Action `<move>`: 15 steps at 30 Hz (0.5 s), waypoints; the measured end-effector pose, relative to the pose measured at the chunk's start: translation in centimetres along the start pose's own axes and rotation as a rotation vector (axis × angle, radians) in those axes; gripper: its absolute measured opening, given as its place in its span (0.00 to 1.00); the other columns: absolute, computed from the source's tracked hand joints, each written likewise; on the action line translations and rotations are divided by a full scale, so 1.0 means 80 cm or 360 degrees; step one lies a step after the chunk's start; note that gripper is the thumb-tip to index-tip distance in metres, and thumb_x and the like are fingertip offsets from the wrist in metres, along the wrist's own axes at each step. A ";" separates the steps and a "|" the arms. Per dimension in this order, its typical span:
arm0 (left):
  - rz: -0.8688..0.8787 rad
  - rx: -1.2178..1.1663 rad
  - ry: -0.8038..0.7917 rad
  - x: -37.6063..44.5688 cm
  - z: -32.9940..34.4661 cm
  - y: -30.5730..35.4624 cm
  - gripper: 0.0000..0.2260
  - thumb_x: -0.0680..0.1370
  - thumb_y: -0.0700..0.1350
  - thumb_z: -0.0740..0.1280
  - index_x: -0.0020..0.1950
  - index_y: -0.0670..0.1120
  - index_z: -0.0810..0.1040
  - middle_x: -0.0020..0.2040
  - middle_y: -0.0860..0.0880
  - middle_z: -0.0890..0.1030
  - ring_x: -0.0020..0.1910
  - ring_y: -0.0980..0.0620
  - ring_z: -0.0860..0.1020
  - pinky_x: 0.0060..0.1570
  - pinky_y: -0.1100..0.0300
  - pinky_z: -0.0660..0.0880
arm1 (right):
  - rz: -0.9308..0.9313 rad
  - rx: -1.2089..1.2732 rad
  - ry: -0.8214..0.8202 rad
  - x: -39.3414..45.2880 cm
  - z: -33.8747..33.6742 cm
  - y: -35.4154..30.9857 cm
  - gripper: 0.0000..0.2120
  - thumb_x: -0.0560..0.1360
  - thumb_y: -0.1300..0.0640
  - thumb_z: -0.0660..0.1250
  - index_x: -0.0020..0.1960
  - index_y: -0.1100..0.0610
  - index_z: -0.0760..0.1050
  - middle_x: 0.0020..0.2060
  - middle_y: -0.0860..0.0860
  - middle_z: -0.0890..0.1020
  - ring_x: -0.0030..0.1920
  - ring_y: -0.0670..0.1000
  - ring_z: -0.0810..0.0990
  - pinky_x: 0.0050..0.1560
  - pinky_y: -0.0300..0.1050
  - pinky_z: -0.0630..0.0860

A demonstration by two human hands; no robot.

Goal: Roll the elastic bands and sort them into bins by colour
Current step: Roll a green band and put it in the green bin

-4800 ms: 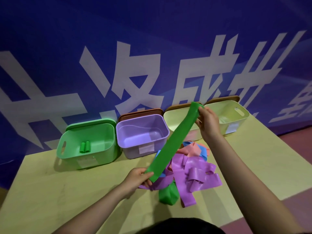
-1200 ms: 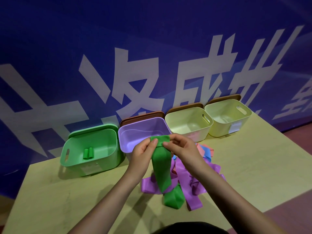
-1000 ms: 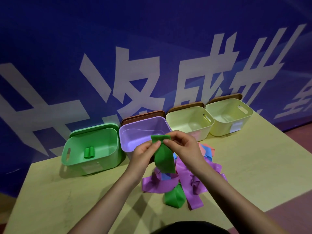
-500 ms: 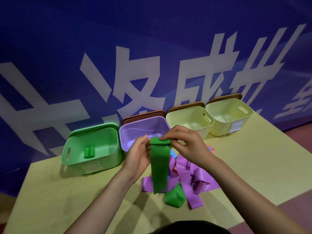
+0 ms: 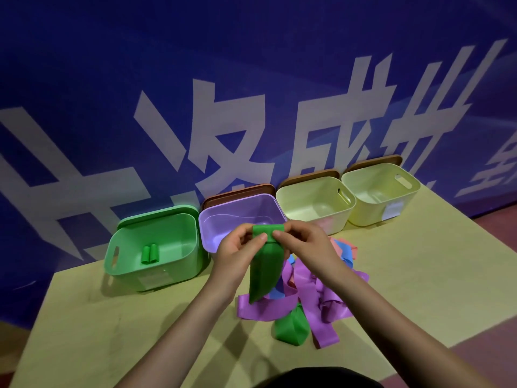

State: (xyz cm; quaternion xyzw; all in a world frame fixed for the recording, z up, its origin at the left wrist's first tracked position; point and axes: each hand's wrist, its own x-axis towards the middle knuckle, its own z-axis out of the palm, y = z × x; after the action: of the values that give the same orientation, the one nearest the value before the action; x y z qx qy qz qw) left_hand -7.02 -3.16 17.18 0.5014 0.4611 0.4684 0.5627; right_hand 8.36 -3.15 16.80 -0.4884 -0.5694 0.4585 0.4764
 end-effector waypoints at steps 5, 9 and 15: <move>0.0145 0.0051 0.0004 -0.003 0.002 0.005 0.06 0.78 0.39 0.65 0.41 0.43 0.75 0.34 0.49 0.76 0.35 0.56 0.76 0.37 0.64 0.74 | -0.0034 0.0018 -0.0005 -0.001 0.002 0.002 0.10 0.76 0.65 0.68 0.39 0.70 0.72 0.28 0.57 0.71 0.30 0.50 0.71 0.33 0.37 0.70; 0.0387 0.0190 -0.0026 -0.002 0.000 0.001 0.10 0.77 0.39 0.66 0.37 0.43 0.70 0.29 0.55 0.70 0.31 0.58 0.68 0.32 0.67 0.67 | -0.0017 0.0120 -0.0031 -0.005 0.005 -0.001 0.08 0.75 0.67 0.67 0.39 0.66 0.71 0.25 0.53 0.69 0.25 0.44 0.69 0.29 0.34 0.69; 0.0235 0.0055 0.0012 -0.004 -0.001 0.004 0.05 0.76 0.41 0.67 0.40 0.44 0.76 0.32 0.54 0.78 0.34 0.58 0.76 0.35 0.64 0.72 | 0.0009 0.0294 -0.0052 -0.007 0.006 -0.004 0.09 0.76 0.68 0.66 0.37 0.63 0.72 0.25 0.50 0.73 0.26 0.46 0.71 0.31 0.36 0.70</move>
State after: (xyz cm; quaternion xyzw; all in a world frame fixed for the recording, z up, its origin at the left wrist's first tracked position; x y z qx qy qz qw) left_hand -7.15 -3.46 17.52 0.5419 0.4330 0.5025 0.5160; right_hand 7.87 -3.78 17.00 -0.4364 -0.5309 0.5184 0.5088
